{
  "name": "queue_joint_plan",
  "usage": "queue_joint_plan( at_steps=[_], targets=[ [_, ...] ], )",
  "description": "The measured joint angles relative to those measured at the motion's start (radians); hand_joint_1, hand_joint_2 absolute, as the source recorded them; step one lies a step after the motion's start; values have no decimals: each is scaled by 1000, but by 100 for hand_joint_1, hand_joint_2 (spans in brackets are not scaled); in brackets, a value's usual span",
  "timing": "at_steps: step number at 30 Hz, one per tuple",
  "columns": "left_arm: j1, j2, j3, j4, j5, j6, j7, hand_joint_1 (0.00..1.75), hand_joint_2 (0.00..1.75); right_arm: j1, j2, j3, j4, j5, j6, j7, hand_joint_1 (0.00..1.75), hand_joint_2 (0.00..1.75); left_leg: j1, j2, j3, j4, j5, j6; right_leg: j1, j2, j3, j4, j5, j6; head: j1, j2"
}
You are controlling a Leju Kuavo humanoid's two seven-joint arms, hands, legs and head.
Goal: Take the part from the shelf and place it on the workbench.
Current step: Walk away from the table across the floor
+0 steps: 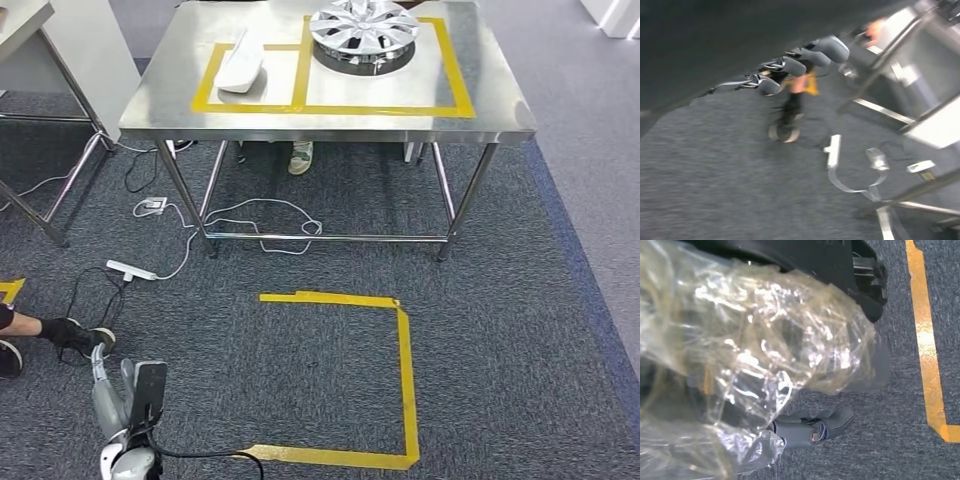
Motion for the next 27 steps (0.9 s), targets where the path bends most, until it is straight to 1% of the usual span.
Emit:
queue_joint_plan(
  at_steps=[1, 2, 3, 4, 5, 6, 7, 8, 9, 10, 11, 12, 13, 14, 15, 16, 17, 18, 19, 20, 21, 22, 23, 24, 25, 26, 27],
  targets=[
    [3, 3, 12, 19, 1, -10, -1, 0, 0, 1, 0, 0, 0, -2, 0, 0, 0, 0, 1, 2, -7, -2, 7, 5, -1, 1, -6, 4, -2, 5, -1, 0],
    [6, 5, 24, 37, 2, -20, -1, 0, 0, 2, 0, -1, 0, -4, 0, 0, 0, 0, 3, 3, -16, -5, 16, 12, -1, 2, -16, 18, -21, 11, 1, 0],
    [9, 5, 36, 55, 0, -30, -1, 0, 0, 3, 0, -2, 0, -6, -1, 0, 0, 0, 5, 5, -26, -7, 27, 18, -2, 3, -30, 49, -57, 16, 3, 0],
    [11, 6, 48, 71, -3, -39, -2, 0, 0, 3, 0, -2, 0, -7, -1, 0, 0, 0, 5, 6, -37, -7, 36, 23, -4, 4, -47, 100, -106, 20, 4, 0],
    [14, 6, 59, 87, -6, -47, -2, 0, 0, 3, -1, -2, 0, -7, 2, 0, 0, 0, 5, 6, -49, -6, 46, 26, -6, 4, -65, 165, -154, 24, 6, 0],
    [17, 6, 70, 101, -8, -53, -2, 0, 0, 3, -2, -3, 0, -7, 6, 0, 0, 0, 4, 7, -62, -6, 56, 27, -7, 4, -77, 228, -186, 27, 6, 0],
    [20, 6, 80, 115, -7, -60, -2, 0, 0, 3, -3, -3, 0, -7, 11, 0, 0, 0, 3, 8, -76, -5, 65, 27, -7, 4, -79, 272, -195, 29, 6, 0],
    [23, 6, 89, 127, -4, -67, -2, 0, 0, 3, -5, -3, 0, -8, 15, 0, 0, 0, 3, 9, -89, -4, 75, 26, -8, 4, -67, 285, -182, 30, 6, 0],
    [24, 6, 97, 138, -1, -72, -2, 0, 0, 4, -6, -3, 0, -8, 17, 0, 0, 0, 2, 9, -102, -4, 85, 24, -8, 4, -38, 261, -154, 30, 6, 0],
    [26, 6, 103, 146, 1, -76, -2, 0, 0, 4, -8, -3, 0, -9, 17, 0, 0, 0, 2, 9, -113, -3, 94, 21, -8, 4, 7, 206, -124, 28, 6, 0],
    [27, 6, 108, 152, 2, -77, -2, 0, 0, 2, -8, -3, 0, -9, 17, -1, 0, 0, 1, 8, -123, -2, 101, 18, -7, 4, 61, 131, -110, 24, 6, 0],
    [27, 6, 112, 156, 4, -80, -2, 0, 0, 0, -9, -3, -1, -9, 16, -1, 0, 0, 0, 8, -131, -1, 108, 14, -6, 4, 113, 55, -109, 21, 6, 0],
    [26, 6, 115, 161, 7, -87, -3, 0, 0, -2, -9, -3, -1, -10, 15, -1, 0, 0, -1, 8, -137, 0, 115, 9, -5, 4, 149, -4, -117, 18, 6, 0],
    [25, 6, 120, 167, 14, -101, -4, 0, 0, -3, -10, -3, -2, -10, 15, -1, 0, 0, -3, 8, -141, 0, 121, 4, -4, 5, 167, -39, -129, 16, 5, 0],
    [23, 6, 127, 176, 24, -120, -4, 0, 0, -2, -10, -3, -2, -11, 17, -2, 0, 0, -3, 8, -144, 1, 127, 0, -5, 5, 169, -54, -132, 13, 5, 0],
    [22, 7, 136, 186, 33, -139, -4, 0, 0, -1, -10, -3, -2, -12, 22, -2, 0, 0, -3, 8, -147, 3, 129, -5, -7, 5, 165, -56, -130, 7, 6, 0],
    [21, 8, 146, 196, 41, -154, -5, 0, 0, 1, -10, -3, -2, -12, 29, -2, 0, 0, -2, 7, -152, 14, 117, -10, -9, 5, 163, -57, -126, -1, 5, 0],
    [19, 10, 157, 211, 44, -162, -5, 0, 0, 2, -11, -4, -2, -13, 37, -1, 0, 0, -1, 5, -162, 41, 90, -16, -11, 4, 162, -59, -120, -10, 3, 0],
    [16, 13, 167, 232, 43, -163, -5, 0, 0, 3, -11, -4, -2, -13, 44, 1, 0, 0, 1, 4, -179, 89, 51, -22, -12, 4, 161, -59, -115, -17, 1, 0],
    [13, 17, 177, 254, 40, -163, -5, 0, 0, 3, -13, -4, -2, -13, 49, 2, 0, 0, 3, 3, -200, 153, 8, -27, -11, 4, 158, -57, -110, -20, -1, 0],
    [11, 21, 186, 276, 38, -163, -5, 0, 0, 3, -14, -4, -2, -13, 53, 4, 0, 0, 5, 3, -221, 220, -26, -30, -10, 5, 153, -54, -107, -22, -2, 0],
    [11, 24, 193, 293, 37, -163, -5, 0, 0, 4, -16, -4, -2, -13, 56, 5, 0, 0, 6, 3, -234, 269, -41, -32, -10, 7, 147, -50, -106, -23, -2, 0],
    [12, 27, 199, 304, 36, -164, -5, 0, 0, 5, -17, -4, -2, -13, 57, 5, 0, 0, 7, 3, -232, 286, -36, -33, -9, 9, 142, -45, -105, -22, -2, 0],
    [12, 29, 203, 313, 35, -164, -5, 0, 0, 5, -17, -4, -2, -13, 58, 5, 0, 0, 8, 3, -214, 266, -14, -32, -9, 12, 138, -40, -106, -22, -2, 0],
    [11, 32, 208, 321, 35, -164, -5, 0, 0, 5, -18, -4, -2, -13, 58, 5, 0, 0, 8, 0, -182, 215, 18, -29, -9, 15, 136, -35, -107, -21, -2, 0],
    [11, 34, 211, 327, 34, -164, -5, 0, 0, 4, -18, -4, -2, -13, 59, 5, 0, 0, 8, -7, -146, 154, 43, -25, -9, 18, 133, -31, -109, -19, -1, 0],
    [10, 37, 214, 333, 33, -163, -5, 0, 0, 2, -18, -4, -2, -13, 60, 6, 0, 0, 8, -14, -116, 102, 60, -21, -8, 23, 128, -27, -111, -16, -1, 0]
  ],
)
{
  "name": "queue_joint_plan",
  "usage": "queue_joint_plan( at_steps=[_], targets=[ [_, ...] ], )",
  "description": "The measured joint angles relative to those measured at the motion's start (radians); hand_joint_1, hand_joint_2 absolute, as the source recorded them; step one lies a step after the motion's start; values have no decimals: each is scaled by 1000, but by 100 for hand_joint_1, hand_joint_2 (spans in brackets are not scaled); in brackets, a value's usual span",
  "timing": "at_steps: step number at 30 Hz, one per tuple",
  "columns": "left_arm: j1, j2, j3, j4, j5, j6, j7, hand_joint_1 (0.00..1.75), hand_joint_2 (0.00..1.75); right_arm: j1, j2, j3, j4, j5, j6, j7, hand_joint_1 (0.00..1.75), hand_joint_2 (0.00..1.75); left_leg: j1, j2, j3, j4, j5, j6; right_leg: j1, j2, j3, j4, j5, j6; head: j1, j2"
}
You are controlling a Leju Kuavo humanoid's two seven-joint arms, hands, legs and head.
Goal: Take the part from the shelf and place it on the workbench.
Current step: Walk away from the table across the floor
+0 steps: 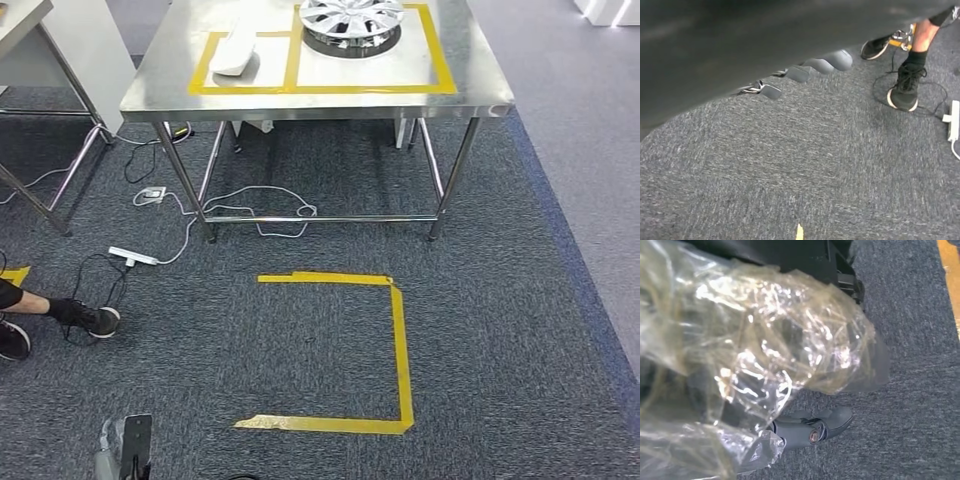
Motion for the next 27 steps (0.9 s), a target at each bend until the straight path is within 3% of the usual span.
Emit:
queue_joint_plan(
  at_steps=[2, 4, 6, 9, 10, 11, 12, 15, 17, 19, 21, 23, 25, 26, 27],
  targets=[
    [-4, 5, 5, 21, -6, 6, 0, 0, 0, -2, 0, 0, 0, 1, -1, 1, 0, 0, -1, -10, 26, -48, 3, 8, 1, 7, -6, 5, 0, 8, 0, 0],
    [-15, 10, 13, 57, -22, 17, 0, 0, 0, -2, 0, 0, 0, 3, -4, 4, 0, 0, 1, -3, 26, -63, -2, 17, 2, 12, -12, 9, 0, 18, 0, 0],
    [-24, 18, 21, 103, -41, 28, 7, 0, 0, -2, -1, 0, 0, 5, -7, 9, 0, 0, 6, 6, 27, -80, -5, 28, 3, 6, -35, 44, -27, 28, 5, 0],
    [-22, 31, 32, 174, -56, 33, 51, 0, 0, -2, -1, 0, 0, 7, -10, 17, 0, 0, 4, 23, 23, -85, -2, 37, 0, -5, -120, 227, -118, 38, 12, 0],
    [-18, 34, 36, 195, -60, 33, 73, 0, 0, -1, -1, 0, 0, 9, -10, 20, 0, 0, 2, 30, 22, -85, -1, 39, -1, -6, -144, 279, -133, 40, 12, 0],
    [-16, 37, 39, 213, -64, 33, 97, 0, 0, 1, -1, 0, 0, 10, -10, 23, 0, 0, 0, 35, 21, -85, 0, 40, -1, -7, -153, 299, -130, 40, 12, 0],
    [-14, 38, 42, 229, -67, 34, 123, 0, 0, 2, -1, 0, 0, 12, -10, 26, 0, 0, -2, 40, 20, -85, 1, 40, -1, -8, -142, 278, -108, 38, 12, 0],
    [-13, 40, 52, 261, -58, 33, 198, 0, 0, 0, -2, 0, 0, 19, -10, 34, 0, 0, -8, 53, 21, -83, 4, 37, 4, -39, -42, 78, -16, 24, 12, 0],
    [-12, 39, 64, 273, -44, 26, 232, 0, 0, -4, -2, 0, 0, 23, -9, 37, 0, 0, -12, 63, 18, -81, 8, 29, 10, -57, -13, 11, -3, 16, 11, 0],
    [-12, 39, 76, 281, -35, 21, 251, 0, 0, -1, -2, 1, 0, 24, -9, 42, 0, 0, -12, 72, 15, -79, 12, 20, 10, -50, -18, 7, 0, 9, 11, 0],
    [-11, 38, 83, 286, -36, 18, 263, 0, 0, 2, -2, 1, 0, 23, -9, 49, 0, 0, -10, 59, 8, -58, -10, 8, 5, -41, -19, 3, 11, -1, 10, 0],
    [-7, 39, 89, 292, -42, 9, 272, 0, 0, 2, -2, 0, 0, 23, -10, 53, 0, 0, -4, 32, -26, 33, -79, -6, 2, -31, -22, 1, 23, -10, 7, 0],
    [-1, 38, 92, 298, -48, 0, 276, 0, 0, 2, -2, 0, 0, 22, -10, 54, 0, 0, 0, 22, -70, 156, -143, -12, 2, -17, -31, 3, 29, -13, 6, 0],
    [2, 38, 92, 300, -50, -3, 276, 0, 0, 4, -2, 0, 0, 22, -10, 54, 0, 0, 1, 21, -77, 186, -150, -14, 2, -10, -35, 4, 31, -12, 6, 0],
    [4, 37, 92, 301, -52, -5, 276, 0, 0, 5, -2, 0, 0, 21, -10, 55, 0, 0, 2, 21, -68, 179, -136, -14, 2, -2, -39, 7, 33, -12, 6, 0]
  ],
)
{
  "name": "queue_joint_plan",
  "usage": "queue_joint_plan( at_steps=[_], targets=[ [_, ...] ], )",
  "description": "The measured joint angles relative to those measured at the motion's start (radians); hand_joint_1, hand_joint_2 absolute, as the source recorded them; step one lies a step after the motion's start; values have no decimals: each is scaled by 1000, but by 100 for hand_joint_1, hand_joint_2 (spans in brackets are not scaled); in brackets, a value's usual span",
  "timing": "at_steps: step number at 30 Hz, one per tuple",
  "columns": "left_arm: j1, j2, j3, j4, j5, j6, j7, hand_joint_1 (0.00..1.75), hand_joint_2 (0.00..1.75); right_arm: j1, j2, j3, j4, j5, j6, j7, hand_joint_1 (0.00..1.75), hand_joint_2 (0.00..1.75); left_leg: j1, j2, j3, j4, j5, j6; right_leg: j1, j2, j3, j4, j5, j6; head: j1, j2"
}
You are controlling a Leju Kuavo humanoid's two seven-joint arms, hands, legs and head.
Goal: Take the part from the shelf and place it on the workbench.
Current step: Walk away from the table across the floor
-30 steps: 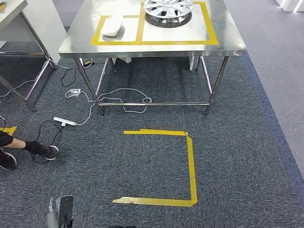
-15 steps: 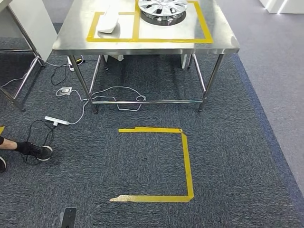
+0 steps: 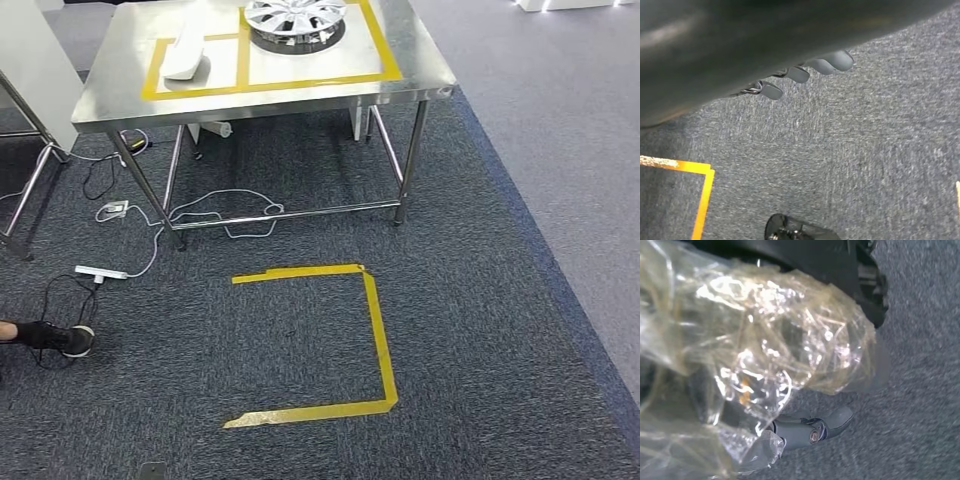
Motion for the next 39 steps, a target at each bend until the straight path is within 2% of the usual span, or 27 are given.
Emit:
queue_joint_plan(
  at_steps=[1, 3, 5, 7, 9, 10, 12, 13, 14, 15, 16, 18, 19, 20, 21, 23, 25, 27, 28, 29, 30, 31, 33, 34, 36, 38, 39],
  targets=[
    [1, 0, 0, 1, -3, -3, 0, 0, 0, 1, 0, 0, 0, 0, 0, 0, 0, 0, 1, -3, 26, -42, 29, 1, 0, 8, -3, 3, 1, 1, 0, 0],
    [2, -1, 0, 2, -9, -7, 0, 0, 0, 1, 0, 0, 0, 0, 0, 1, 0, 0, 4, -26, 94, -168, 87, 7, 1, 22, -8, 12, 0, 5, 0, 0],
    [1, -1, 0, 3, -13, -8, -1, 0, 0, -1, 0, 0, 0, 0, 0, 1, 0, 0, 4, -45, 128, -240, 99, 15, 3, 34, -19, 21, 2, 15, 1, 0],
    [1, -2, 0, 4, -14, -8, -2, 0, 0, 0, 0, 0, 0, 0, 0, 2, 0, 0, 4, -41, 128, -251, 96, 25, 2, 45, -30, 24, 7, 27, 1, 0],
    [1, -3, 0, 4, -14, -8, -3, 0, 0, 4, 0, 0, 0, 0, 0, 3, 0, 0, 6, -28, 124, -255, 104, 39, 0, 36, -45, 42, -7, 38, 3, 0],
    [1, -4, 0, 4, -14, -8, -3, 0, 0, 4, 0, 0, 0, 0, 0, 3, 0, 0, 7, -21, 122, -257, 107, 45, -1, 24, -61, 74, -29, 43, 6, 0],
    [2, -4, 0, 5, -14, -8, -4, 0, 0, 3, 0, 0, 0, 0, 0, 3, 0, 0, 6, -5, 116, -258, 111, 52, -3, 1, -119, 200, -99, 52, 11, 0],
    [4, -4, 0, 5, -16, -8, -4, 0, 0, 3, 0, 0, 0, 0, 0, 3, 0, 0, 5, 4, 113, -258, 112, 53, -4, -3, -147, 265, -127, 56, 11, 0],
    [4, -5, 0, 6, -21, -7, -3, 0, 0, 4, 0, 0, 0, 0, 0, 3, 0, 0, 4, 13, 111, -257, 113, 53, -5, -5, -164, 308, -140, 59, 11, 0],
    [5, -4, 0, 7, -27, -4, -1, 0, 0, 6, 0, 0, 0, 1, 0, 4, 0, 0, 4, 21, 110, -257, 113, 53, -5, -6, -160, 310, -132, 60, 11, 0],
    [4, -4, -1, 8, -35, -1, 2, 0, 0, 7, 0, 0, 0, 2, 0, 5, 0, 0, 4, 28, 110, -257, 114, 52, -6, -9, -136, 272, -108, 59, 11, 0],
    [3, -5, -2, 8, -50, 8, 3, 0, 0, 7, -1, 0, 0, 3, 1, 9, 0, 0, 2, 40, 112, -256, 114, 48, -4, -34, -55, 130, -49, 54, 11, 0],
    [3, -6, -3, 8, -56, 11, 2, 0, 0, 5, -1, 0, 0, 5, 1, 11, 0, 0, -1, 46, 112, -255, 114, 44, -1, -48, -20, 69, -31, 49, 11, 0],
    [2, -6, -3, 8, -62, 13, -1, 0, 0, 3, -1, 0, 0, 6, 1, 13, 0, 0, -3, 52, 111, -254, 115, 39, 1, -58, -2, 33, -24, 45, 9, 0],
    [2, -6, -4, 9, -70, 15, -4, 0, 0, 2, -1, 0, 0, 8, 1, 16, 0, 0, -5, 58, 110, -253, 116, 34, 4, -62, 2, 19, -25, 41, 8, 0],
    [0, -8, -13, 9, -91, 17, -4, 0, 0, 6, -1, 0, 0, 13, 2, 23, 0, 0, -4, 65, 110, -250, 114, 23, 3, -50, -3, 16, -21, 30, 7, 0],
    [0, -9, -27, 11, -116, 19, 6, 0, 0, 9, -3, 0, 0, 16, 2, 31, 0, 0, 0, 42, 97, -214, 81, 12, -1, -39, -2, 12, -13, 16, 4, 0],
    [2, -10, -41, 15, -134, 22, 25, 0, 0, 9, -5, 0, 0, 18, 4, 36, 0, 0, 2, 11, 56, -109, 13, 4, -3, -26, -4, 11, -6, 6, 0, 0],
    [4, -11, -47, 18, -141, 24, 34, 0, 0, 9, -6, 0, 0, 18, 4, 38, 0, 0, 3, 5, 31, -46, -17, 3, -2, -19, -6, 11, -4, 4, 0, 0],
    [6, -12, -52, 21, -146, 26, 44, 0, 0, 10, -6, 0, 0, 18, 6, 41, 0, 0, 3, 2, 13, -1, -31, 2, -1, -10, -8, 12, -3, 3, 0, 0],
    [8, -14, -57, 22, -150, 28, 51, 0, 0, 12, -7, 0, 0, 18, 7, 44, 0, 0, 3, 1, 7, 16, -25, 3, -1, -1, -8, 13, -3, 3, -1, 0],
    [10, -15, -60, 23, -152, 31, 57, 0, 0, 13, -7, 0, 0, 18, 9, 48, 0, 0, 3, 0, 18, -5, -1, 4, -1, 9, -8, 15, -3, 3, 0, 0],
    [12, -17, -64, 23, -153, 38, 61, 0, 0, 14, -7, 0, 0, 17, 11, 53, 0, 0, 4, -19, 68, -116, 70, 10, 0, 27, -9, 19, -3, 5, -1, 0],
    [12, -18, -65, 24, -150, 42, 60, 0, 0, 13, -7, 0, 0, 17, 12, 54, 0, 0, 5, -33, 93, -173, 94, 14, 1, 37, -12, 23, -4, 8, 0, 0],
    [12, -19, -65, 24, -139, 47, 57, 0, 0, 13, -7, 0, 0, 17, 14, 59, 0, 0, 6, -53, 114, -231, 102, 20, 2, 52, -24, 30, -2, 19, 0, 0],
    [12, -19, -63, 24, -126, 52, 54, 0, 0, 17, -7, 0, 0, 17, 15, 67, 0, 0, 6, -43, 114, -242, 101, 29, 0, 61, -36, 31, 1, 32, -1, 0],
    [12, -19, -62, 24, -121, 55, 54, 0, 0, 20, -7, 0, 0, 17, 15, 71, 0, 0, 7, -36, 114, -246, 104, 35, -1, 55, -42, 37, -3, 38, 0, 0]
  ],
)
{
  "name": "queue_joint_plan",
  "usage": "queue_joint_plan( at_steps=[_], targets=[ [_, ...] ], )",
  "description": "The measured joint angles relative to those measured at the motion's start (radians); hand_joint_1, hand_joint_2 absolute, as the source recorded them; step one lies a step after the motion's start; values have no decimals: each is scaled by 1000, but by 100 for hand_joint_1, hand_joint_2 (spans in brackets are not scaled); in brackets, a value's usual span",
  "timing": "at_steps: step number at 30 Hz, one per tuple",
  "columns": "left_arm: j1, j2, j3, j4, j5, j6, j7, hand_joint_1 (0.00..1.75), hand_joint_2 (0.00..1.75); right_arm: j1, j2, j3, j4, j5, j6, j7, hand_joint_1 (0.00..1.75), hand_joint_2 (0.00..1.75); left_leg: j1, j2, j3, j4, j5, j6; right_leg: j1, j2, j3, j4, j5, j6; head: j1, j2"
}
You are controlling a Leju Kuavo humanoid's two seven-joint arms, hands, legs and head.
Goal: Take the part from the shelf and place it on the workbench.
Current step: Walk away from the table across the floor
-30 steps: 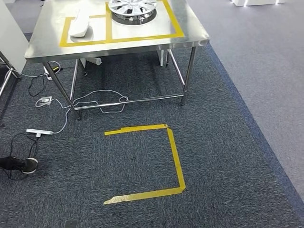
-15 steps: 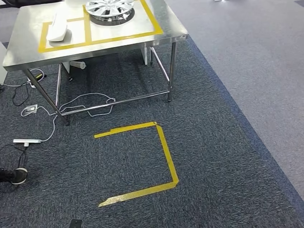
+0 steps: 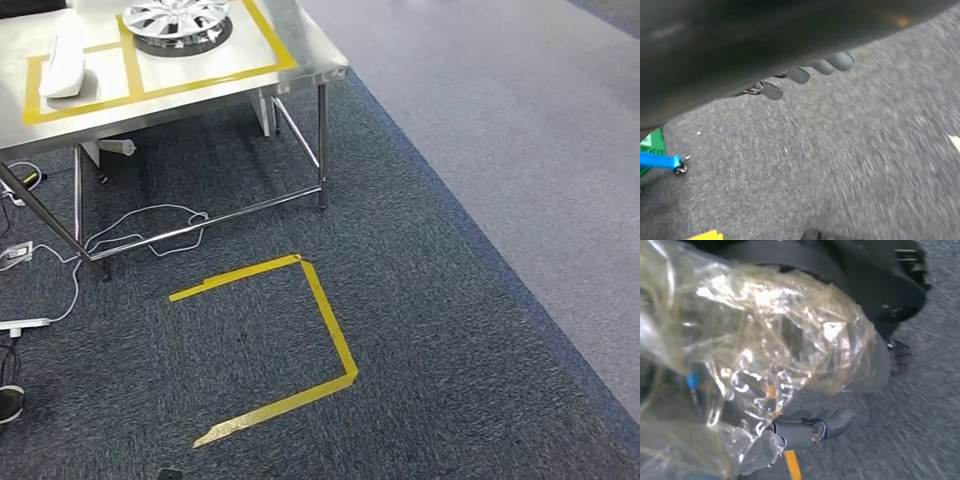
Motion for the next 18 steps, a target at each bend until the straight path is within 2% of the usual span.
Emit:
queue_joint_plan(
  at_steps=[2, 4, 5, 6, 7, 8, 10, 11, 12, 14, 15, 16, 18],
  targets=[
    [1, 0, 3, 0, 8, 5, -1, 0, 0, 3, 0, 0, 0, 0, 0, 8, 0, 0, 3, 18, -1, -6, 5, 12, -1, -28, -33, 64, -41, 10, 6, 0],
    [3, -1, 9, 0, 13, 7, -3, 0, 0, 3, 0, 0, 0, 0, 0, 14, 0, 0, 1, 41, -3, -6, 6, 16, -3, -53, -92, 193, -106, 18, 11, 0],
    [5, -1, 13, 0, 15, 7, -5, 0, 0, 4, 0, 0, 0, 0, 1, 16, 0, 0, 0, 53, -4, -6, 6, 16, -4, -57, -117, 248, -126, 22, 10, 0],
    [5, 0, 17, 0, 16, 8, -7, 0, 0, 5, 0, 0, 0, 0, 1, 18, 0, 0, 0, 65, -4, -6, 6, 16, -5, -60, -127, 272, -128, 24, 10, 0],
    [5, 0, 19, 0, 16, 8, -9, 0, 0, 7, 0, 0, 0, 0, 2, 20, 0, 0, 0, 76, -4, -6, 5, 16, -7, -64, -117, 256, -110, 25, 11, 0],
    [5, 0, 21, 0, 15, 8, -10, 0, 0, 8, 0, 0, 0, 0, 2, 23, 0, 0, 0, 87, -3, -6, 5, 15, -8, -73, -87, 204, -80, 24, 11, 0],
    [5, 0, 22, 0, 15, 8, -10, 0, 0, 7, 0, 0, 0, 1, 4, 29, 0, 0, -3, 107, 1, -5, 2, 9, -5, -114, -11, 62, -26, 18, 11, 0],
    [6, 0, 24, 0, 15, 9, -10, 0, 0, 5, 0, 0, 0, 1, 4, 31, 0, 0, -6, 116, 3, -4, 1, 3, -3, -130, 15, 16, -14, 13, 9, 0],
    [6, 0, 25, 0, 14, 9, -9, 0, 0, 5, 0, 0, 0, 1, 4, 32, 0, 0, -8, 124, 4, -3, 0, -2, 0, -139, 24, -7, -12, 7, 7, 0],
    [4, -1, 29, 0, 14, 12, -6, 0, 0, 7, 0, 0, 0, 2, 4, 35, 0, 0, -8, 141, 6, -3, -1, -15, 3, -121, 20, -11, -9, -6, 4, 0],
    [3, -1, 31, 0, 14, 13, -5, 0, 0, 9, 0, 0, 0, 2, 4, 36, 0, 0, -6, 135, 7, 1, -7, -21, 2, -111, 18, -12, -6, -12, 4, 0],
    [3, -2, 34, 0, 14, 15, -4, 0, 0, 10, 0, 0, 0, 3, 4, 38, 0, 0, -4, 117, 3, 17, -23, -27, 0, -101, 20, -14, -2, -20, 2, 0],
    [6, -2, 40, 0, 15, 17, -1, 0, 0, 9, 0, 0, 0, 5, 4, 42, 0, 0, 0, 62, -32, 106, -85, -35, -3, -80, 20, -16, 6, -31, -1, 0]
  ],
)
